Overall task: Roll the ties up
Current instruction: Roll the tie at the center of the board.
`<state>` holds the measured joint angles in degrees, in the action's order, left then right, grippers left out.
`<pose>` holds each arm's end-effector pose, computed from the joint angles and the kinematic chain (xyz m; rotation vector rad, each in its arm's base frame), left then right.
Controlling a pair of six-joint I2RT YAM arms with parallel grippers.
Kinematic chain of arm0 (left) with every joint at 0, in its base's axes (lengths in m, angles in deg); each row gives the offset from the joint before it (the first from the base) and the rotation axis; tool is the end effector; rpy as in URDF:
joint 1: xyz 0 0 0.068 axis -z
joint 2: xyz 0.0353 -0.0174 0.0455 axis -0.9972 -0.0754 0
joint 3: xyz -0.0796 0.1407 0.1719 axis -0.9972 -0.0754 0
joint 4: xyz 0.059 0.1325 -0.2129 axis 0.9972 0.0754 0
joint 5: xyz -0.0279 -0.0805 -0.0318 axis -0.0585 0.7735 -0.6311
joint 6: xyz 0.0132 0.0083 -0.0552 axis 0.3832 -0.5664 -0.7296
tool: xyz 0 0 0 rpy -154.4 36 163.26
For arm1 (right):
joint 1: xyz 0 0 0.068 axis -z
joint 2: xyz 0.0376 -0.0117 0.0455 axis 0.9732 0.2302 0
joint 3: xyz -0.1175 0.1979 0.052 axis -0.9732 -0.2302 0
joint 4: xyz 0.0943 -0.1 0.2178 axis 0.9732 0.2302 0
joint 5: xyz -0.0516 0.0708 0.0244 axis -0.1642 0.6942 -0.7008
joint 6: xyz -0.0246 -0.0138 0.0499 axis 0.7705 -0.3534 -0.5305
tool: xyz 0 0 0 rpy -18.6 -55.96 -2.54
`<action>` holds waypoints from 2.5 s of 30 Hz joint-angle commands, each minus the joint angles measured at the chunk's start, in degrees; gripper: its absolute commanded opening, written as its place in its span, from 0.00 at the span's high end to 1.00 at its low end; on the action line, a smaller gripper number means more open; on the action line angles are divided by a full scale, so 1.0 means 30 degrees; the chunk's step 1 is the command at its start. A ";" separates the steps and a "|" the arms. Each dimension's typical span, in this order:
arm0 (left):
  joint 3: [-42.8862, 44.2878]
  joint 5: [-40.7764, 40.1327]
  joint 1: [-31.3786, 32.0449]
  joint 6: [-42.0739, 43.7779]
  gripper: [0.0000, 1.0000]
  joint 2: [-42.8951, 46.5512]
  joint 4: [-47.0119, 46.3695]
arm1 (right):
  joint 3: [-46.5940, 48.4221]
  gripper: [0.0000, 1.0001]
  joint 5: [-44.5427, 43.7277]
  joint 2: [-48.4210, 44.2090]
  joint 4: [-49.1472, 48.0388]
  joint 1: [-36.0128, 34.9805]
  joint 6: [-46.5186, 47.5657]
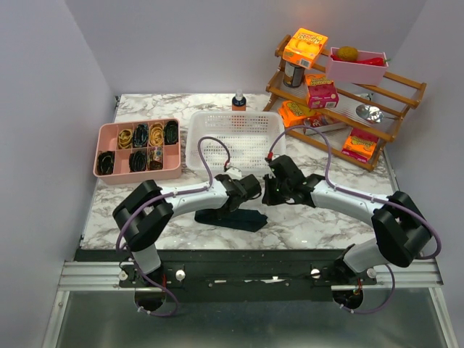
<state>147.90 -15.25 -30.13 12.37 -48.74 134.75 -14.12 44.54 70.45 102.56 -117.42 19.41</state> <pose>0.1834 -0.2259 0.1376 0.3040 2.5845 0.4874 0.2210 0.1926 0.1490 -0.3276 2.5524 0.5331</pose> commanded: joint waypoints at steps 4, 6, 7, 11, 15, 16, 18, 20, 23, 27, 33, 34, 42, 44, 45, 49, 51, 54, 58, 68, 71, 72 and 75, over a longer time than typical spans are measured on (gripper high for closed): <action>0.0677 0.0829 0.0760 -0.0800 0.45 -0.0441 -0.0632 | -0.0251 0.99 -0.0424 0.0320 -0.0423 0.0130 0.0264; 0.0678 0.0741 0.1082 -0.0888 0.43 -0.0383 -0.0691 | -0.0251 0.99 -0.0453 0.0408 -0.0423 0.0159 0.0322; 0.0678 0.0682 0.1199 -0.1005 0.40 -0.0324 -0.0691 | -0.0251 0.99 -0.0453 0.0437 -0.0452 0.0159 0.0322; 0.0561 0.0710 0.1815 -0.1035 0.33 -0.0119 -0.1158 | -0.0193 0.99 -0.0424 0.0642 -0.0424 0.0130 0.0381; 0.0356 0.0887 0.2050 -0.1035 0.29 0.0319 -0.1715 | -0.0163 0.99 -0.0249 0.0643 -0.0453 0.0130 0.0498; 0.0240 0.0916 0.2050 -0.0978 0.27 0.0756 -0.1832 | -0.0134 0.99 -0.0219 0.0584 -0.0453 0.0130 0.0527; 0.0151 0.0828 0.2050 -0.0890 0.25 0.1343 -0.2242 | -0.0018 0.99 -0.0015 0.0467 -0.0424 0.0130 0.0673; -0.0199 0.0915 0.1933 -0.0772 0.22 0.2514 -0.3000 | 0.0099 0.99 0.0132 0.0291 -0.0424 0.0130 0.0935; -0.1252 0.1908 0.1030 -0.0305 0.22 0.4359 -0.4753 | 0.0363 0.99 0.0600 0.0145 -0.0423 0.0071 0.1230; -0.3156 0.5181 -0.1022 0.0077 0.22 0.6791 -0.7102 | 0.0918 0.99 0.1010 -0.0002 -0.0482 -0.0396 0.1552; -0.6759 0.9056 -0.5439 -0.0126 0.21 1.0599 -0.9857 | 0.2178 0.99 0.1857 0.0611 -0.1183 -0.1978 0.1874; -0.7749 1.0133 -0.6030 -0.0243 0.21 1.1561 -1.0093 | 0.2645 0.99 0.1977 0.1019 -0.1620 -0.2183 0.1933; -1.2297 1.6029 -1.1774 -0.1591 0.16 1.5465 -1.3169 | 0.5635 0.99 0.3997 0.4359 -0.2562 -0.4381 0.2490; -1.3001 1.6704 -1.2419 -0.1709 0.16 1.5906 -1.3608 | 0.6046 0.99 0.4058 0.5207 -0.2620 -0.4615 0.2490; -1.3178 1.7142 -1.2539 -0.1738 0.15 1.5994 -1.3727 | 0.6309 0.99 0.4204 0.5415 -0.2591 -0.4646 0.2490; -1.4085 1.7732 -1.2686 -0.1827 0.15 1.6054 -1.4605 | 0.6283 0.99 0.4351 0.5886 -0.2533 -0.4763 0.2461; -1.4350 1.7907 -1.2687 -0.1885 0.15 1.5908 -1.5219 | 0.6107 0.99 0.4322 0.5828 -0.2533 -0.4850 0.2403; -1.4790 1.8171 -1.2687 -0.1914 0.15 1.5498 -1.5923 | 0.5639 0.99 0.4176 0.5827 -0.2562 -0.5026 0.2256; -1.5346 1.8230 -1.2687 -0.1973 0.15 1.5000 -1.6656 | 0.4907 0.99 0.3825 0.5741 -0.2591 -0.5173 0.1993; -1.6577 1.9313 -1.2716 -0.2325 0.15 1.4588 -1.9524 | 0.3294 0.99 0.2799 0.5680 -0.2650 -0.5261 0.1436; -1.6928 1.9782 -1.2716 -0.2354 0.15 1.4910 -2.0344 | 0.3557 0.99 0.2536 0.5740 -0.2416 -0.5261 0.1377; -1.7016 1.9928 -1.2716 -0.2354 0.15 1.5056 -2.0523 | 0.3673 0.99 0.2448 0.5740 -0.2386 -0.5290 0.1406; -1.7339 2.0280 -1.2716 -0.2267 0.15 1.5321 -2.1226 | 0.4025 0.99 0.2301 0.5565 -0.2094 -0.5290 0.1318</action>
<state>97.21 42.08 -67.98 5.48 -4.32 76.72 -2.76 54.61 87.46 94.06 -132.64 23.67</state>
